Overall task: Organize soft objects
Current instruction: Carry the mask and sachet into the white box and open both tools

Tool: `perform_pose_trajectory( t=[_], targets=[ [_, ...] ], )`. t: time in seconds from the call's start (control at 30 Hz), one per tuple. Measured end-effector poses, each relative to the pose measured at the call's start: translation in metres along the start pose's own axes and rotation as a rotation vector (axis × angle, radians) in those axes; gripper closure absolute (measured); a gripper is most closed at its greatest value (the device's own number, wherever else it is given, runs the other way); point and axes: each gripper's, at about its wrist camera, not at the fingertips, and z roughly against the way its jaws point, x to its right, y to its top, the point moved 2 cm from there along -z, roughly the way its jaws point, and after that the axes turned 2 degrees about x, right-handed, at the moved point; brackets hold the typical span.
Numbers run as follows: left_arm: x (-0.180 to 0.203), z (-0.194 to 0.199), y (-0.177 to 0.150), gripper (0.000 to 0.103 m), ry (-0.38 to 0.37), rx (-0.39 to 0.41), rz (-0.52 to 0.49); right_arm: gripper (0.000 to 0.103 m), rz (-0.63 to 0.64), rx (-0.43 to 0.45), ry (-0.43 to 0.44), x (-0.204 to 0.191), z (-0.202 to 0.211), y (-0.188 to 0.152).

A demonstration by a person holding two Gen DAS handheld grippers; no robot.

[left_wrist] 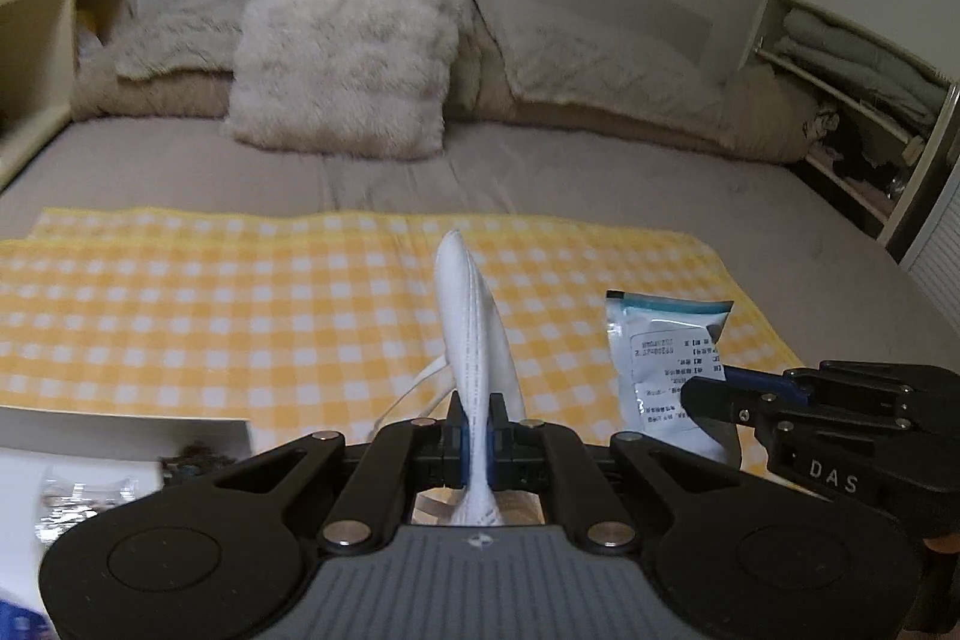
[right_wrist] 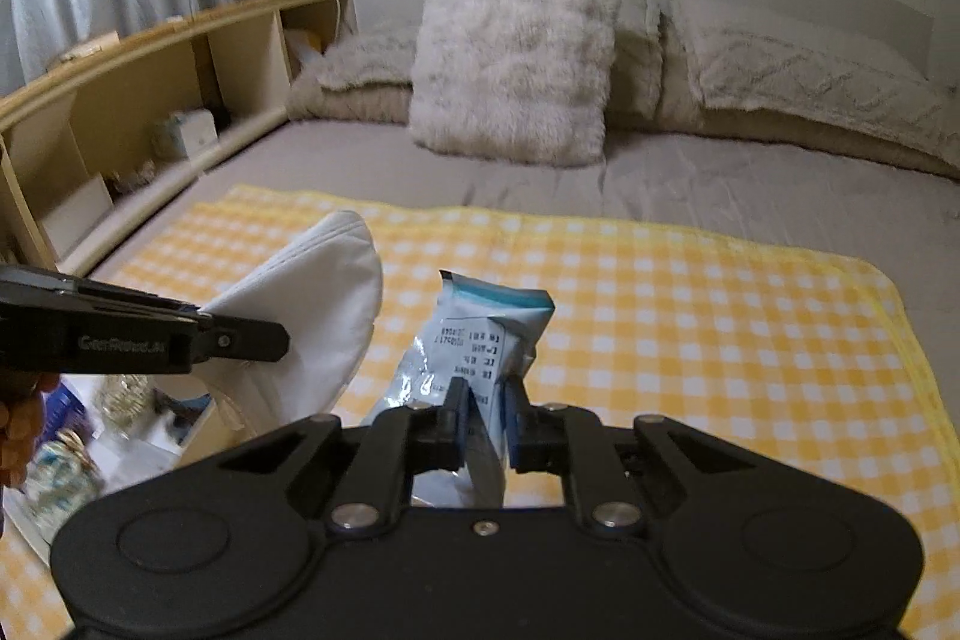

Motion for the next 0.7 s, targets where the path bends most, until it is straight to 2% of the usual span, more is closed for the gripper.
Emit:
perform_pose_trajectory(
  t=[0.3,0.53,0.7],
  targets=[
    [-0.026,0.053,-0.001,0.099,0.033,0.066,0.042,0.09,-0.023,0.062,0.016,-0.025,0.026,0.011],
    [-0.059,0.092,-0.005,0.099,0.093,0.111,0.055,0.09,-0.003,0.074,0.075,-0.058,0.028,0.018],
    [-0.094,0.113,-0.008,0.099,0.161,0.129,0.107,0.09,0.015,0.071,0.117,-0.082,0.022,0.022]
  ],
)
